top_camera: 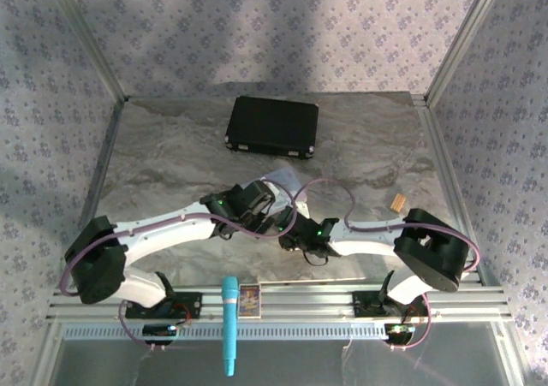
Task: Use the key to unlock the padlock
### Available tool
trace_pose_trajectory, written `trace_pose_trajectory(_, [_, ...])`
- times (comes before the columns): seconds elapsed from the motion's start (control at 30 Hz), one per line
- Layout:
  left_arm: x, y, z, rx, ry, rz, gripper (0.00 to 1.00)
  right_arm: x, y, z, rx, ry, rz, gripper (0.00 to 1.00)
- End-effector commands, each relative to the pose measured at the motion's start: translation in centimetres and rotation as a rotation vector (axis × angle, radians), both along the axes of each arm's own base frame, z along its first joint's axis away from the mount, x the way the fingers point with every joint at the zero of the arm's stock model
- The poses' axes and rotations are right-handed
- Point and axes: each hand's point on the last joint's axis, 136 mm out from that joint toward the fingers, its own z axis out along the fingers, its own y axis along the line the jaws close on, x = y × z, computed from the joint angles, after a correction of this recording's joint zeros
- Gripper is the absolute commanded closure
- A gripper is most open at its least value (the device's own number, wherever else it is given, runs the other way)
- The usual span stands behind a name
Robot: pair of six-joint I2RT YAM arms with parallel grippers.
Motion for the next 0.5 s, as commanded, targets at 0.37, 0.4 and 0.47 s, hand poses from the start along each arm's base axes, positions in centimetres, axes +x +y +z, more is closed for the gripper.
trace_pose_trajectory(0.37, [0.6,0.2,-3.7,0.224,-0.049,-0.026,0.32,1.6,1.1,-1.3,0.23,0.008,-0.135,0.75])
trace_pose_trajectory(0.4, [0.5,0.1,-4.0,0.228,-0.045,-0.03,0.32,1.7,1.4,-1.2,0.255,0.011,-0.142,0.75])
trace_pose_trajectory(0.47, [0.3,-0.2,-4.3,0.22,-0.032,-0.039,0.34,2.1,2.1,-1.0,0.298,0.011,-0.15,0.75])
